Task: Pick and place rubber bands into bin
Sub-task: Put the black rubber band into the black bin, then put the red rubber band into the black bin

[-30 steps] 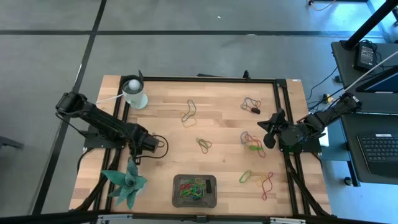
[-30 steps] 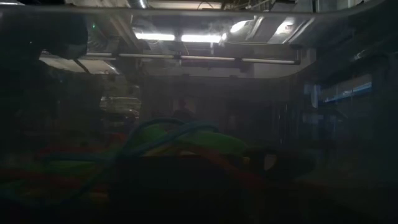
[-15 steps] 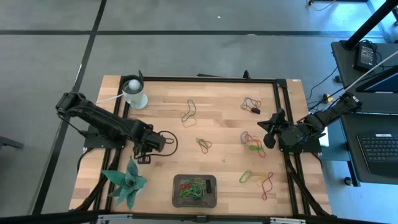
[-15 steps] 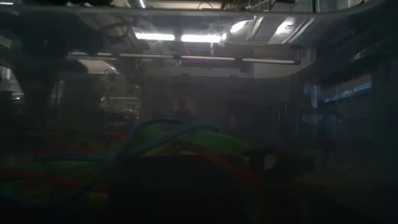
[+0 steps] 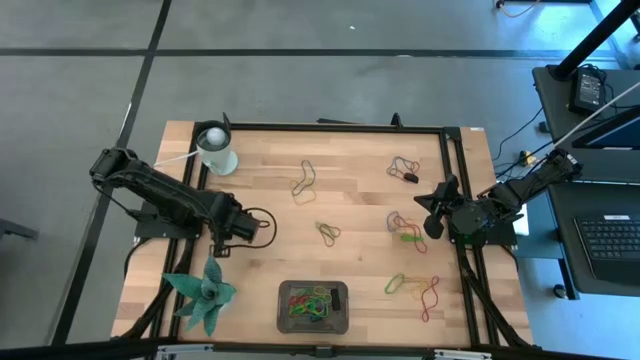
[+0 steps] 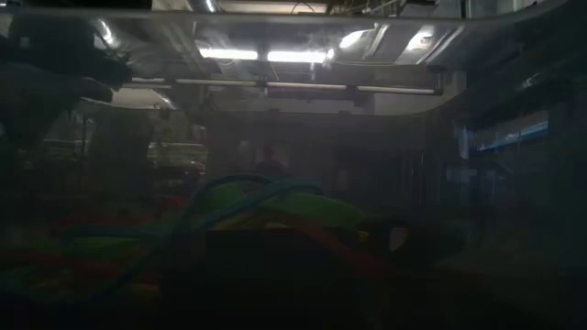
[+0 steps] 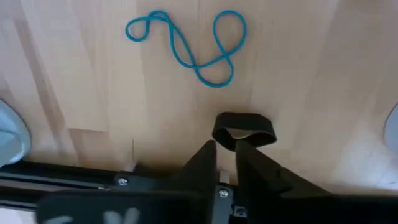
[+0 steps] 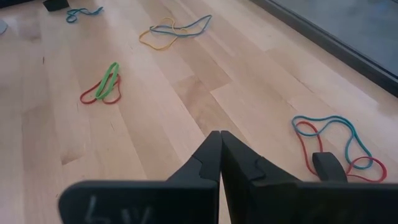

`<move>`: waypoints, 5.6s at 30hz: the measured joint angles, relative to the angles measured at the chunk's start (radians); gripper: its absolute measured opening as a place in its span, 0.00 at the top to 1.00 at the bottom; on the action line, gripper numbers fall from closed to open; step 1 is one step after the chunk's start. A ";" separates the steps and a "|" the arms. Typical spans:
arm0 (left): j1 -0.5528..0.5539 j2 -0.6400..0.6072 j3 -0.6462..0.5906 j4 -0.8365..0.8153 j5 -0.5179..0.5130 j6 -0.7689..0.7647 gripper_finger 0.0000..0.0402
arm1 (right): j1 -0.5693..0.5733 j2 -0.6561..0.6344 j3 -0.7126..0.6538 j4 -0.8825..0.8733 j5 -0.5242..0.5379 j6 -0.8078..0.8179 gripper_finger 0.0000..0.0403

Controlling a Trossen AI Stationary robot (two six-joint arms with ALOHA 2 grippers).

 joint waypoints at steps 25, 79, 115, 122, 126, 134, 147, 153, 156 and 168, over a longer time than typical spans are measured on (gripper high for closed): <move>0.000 0.000 -0.265 0.239 0.052 -0.103 0.62 | 0.000 0.000 0.000 -0.003 0.000 -0.026 0.98; -0.175 0.721 1.151 -0.085 -0.081 -0.124 0.99 | 0.000 0.000 0.000 -0.003 -0.065 -0.026 0.98; -0.288 1.009 1.223 -0.034 -0.004 -0.243 0.74 | 0.000 0.000 0.000 -0.007 -0.065 -0.026 0.98; -0.286 0.975 1.261 -0.135 -0.024 -0.243 0.73 | 0.000 0.000 0.000 -0.008 -0.065 -0.023 0.98; -0.279 0.938 1.300 -0.247 -0.072 -0.251 0.77 | 0.000 0.000 0.000 -0.009 -0.065 -0.023 0.98; -0.227 0.811 1.318 -0.290 -0.252 -0.299 0.87 | 0.000 0.000 0.000 -0.008 -0.064 -0.021 0.98; -0.122 0.745 1.311 -0.251 -0.320 -0.254 1.00 | 0.000 0.000 0.000 -0.006 -0.065 -0.019 0.98; -0.101 0.745 1.295 -0.242 -0.327 -0.232 0.99 | 0.000 0.000 0.000 0.002 -0.075 -0.023 0.98; -0.087 0.745 1.295 -0.213 -0.337 -0.219 1.00 | 0.000 0.000 0.000 0.004 -0.075 -0.020 0.98; -0.057 0.739 1.295 -0.059 -0.416 -0.096 1.00 | 0.000 0.000 0.000 0.007 -0.075 -0.021 0.98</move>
